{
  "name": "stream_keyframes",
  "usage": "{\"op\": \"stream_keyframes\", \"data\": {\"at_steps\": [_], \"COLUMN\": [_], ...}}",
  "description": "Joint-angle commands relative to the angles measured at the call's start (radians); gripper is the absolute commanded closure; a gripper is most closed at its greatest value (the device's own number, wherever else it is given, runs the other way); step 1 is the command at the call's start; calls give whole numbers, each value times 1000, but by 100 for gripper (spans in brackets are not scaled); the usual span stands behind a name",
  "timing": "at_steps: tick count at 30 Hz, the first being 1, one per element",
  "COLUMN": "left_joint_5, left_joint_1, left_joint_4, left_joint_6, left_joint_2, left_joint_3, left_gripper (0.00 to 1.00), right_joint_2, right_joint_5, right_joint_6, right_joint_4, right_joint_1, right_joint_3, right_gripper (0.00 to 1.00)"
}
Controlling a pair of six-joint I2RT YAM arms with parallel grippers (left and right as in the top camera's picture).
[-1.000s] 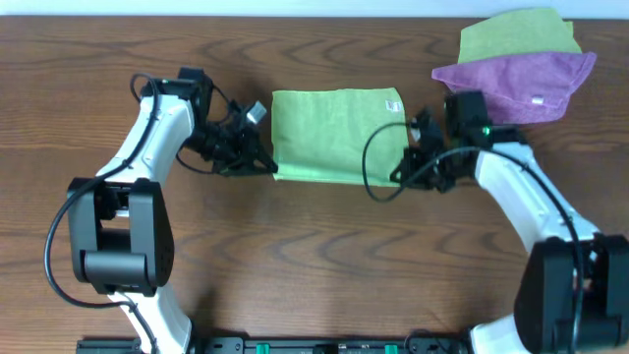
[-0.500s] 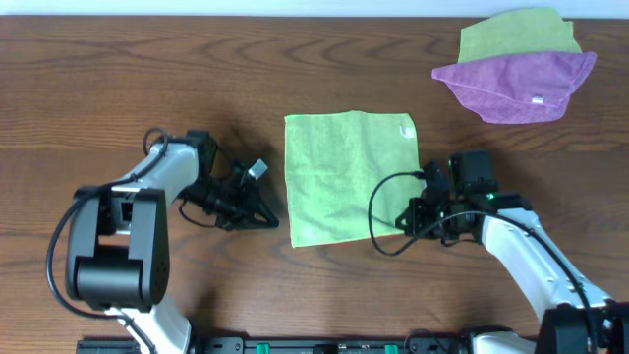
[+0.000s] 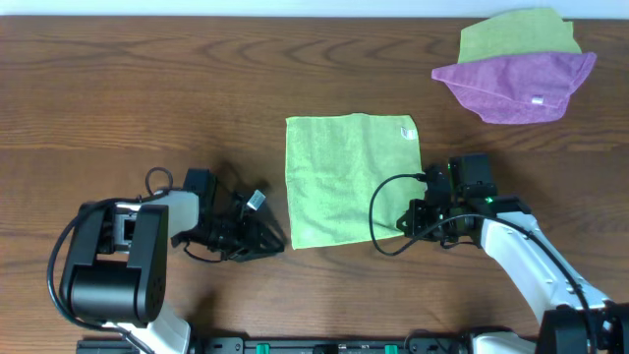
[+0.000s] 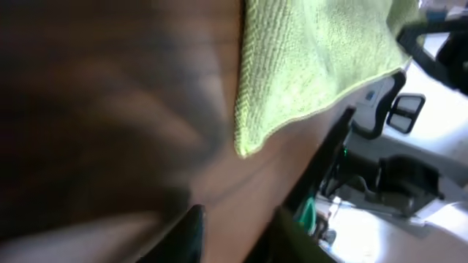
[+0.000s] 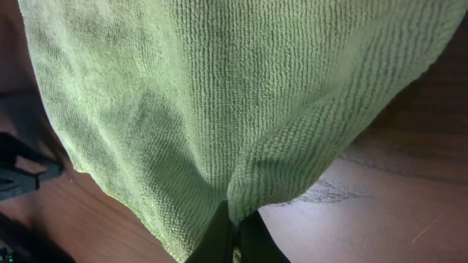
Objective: Fold the cloth
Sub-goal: 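Grasp the near edge of the flat green cloth with both grippers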
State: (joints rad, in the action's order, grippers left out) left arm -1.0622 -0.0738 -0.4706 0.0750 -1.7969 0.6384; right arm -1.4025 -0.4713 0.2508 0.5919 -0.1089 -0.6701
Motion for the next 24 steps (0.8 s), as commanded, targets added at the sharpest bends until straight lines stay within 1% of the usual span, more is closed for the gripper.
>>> {"op": "stream_keyframes", "data": {"at_steps": [1, 3, 4, 5, 9, 10, 15, 16, 17, 19, 22, 24], "left_joint_5": [-6, -4, -3, 0, 79, 99, 180, 198, 214, 240, 245, 258], "left_joint_1": [-6, -20, -33, -45, -139, -163, -286, -306, -320, -346, -353, -353], "left_joint_4": [61, 108, 145, 174, 300, 322, 420, 432, 436, 444, 449, 449], "left_joint_6": [-120, -151, -173, -197, -343, -369, -486, -505, -517, -529, -529, -529], "left_joint_2": [13, 13, 13, 13, 12, 12, 12, 12, 12, 12, 12, 11], "left_joint_3": [-29, -30, -30, -30, -30, -30, -30, -30, -30, -30, -30, -30], "left_gripper": [50, 42, 32, 26, 24, 22, 22, 24, 28, 50, 51, 63], "right_joint_2": [31, 42, 51, 59, 91, 99, 127, 132, 135, 141, 142, 142], "right_joint_5": [-12, -12, -15, -15, -16, -16, -27, -27, -27, -27, -32, -34], "right_joint_6": [19, 19, 19, 22, 34, 35, 50, 52, 52, 52, 52, 52], "right_joint_4": [-2, -1, -1, -2, -1, -1, -1, -1, -1, 0, 2, 2], "right_joint_1": [-10, -10, -10, -10, -10, -10, -10, -10, -10, -10, -10, -10], "right_joint_3": [3, 3, 3, 3, 3, 3, 3, 3, 3, 3, 3, 3], "right_gripper": [98, 98, 99, 98, 98, 99, 99, 99, 98, 99, 99, 99]}}
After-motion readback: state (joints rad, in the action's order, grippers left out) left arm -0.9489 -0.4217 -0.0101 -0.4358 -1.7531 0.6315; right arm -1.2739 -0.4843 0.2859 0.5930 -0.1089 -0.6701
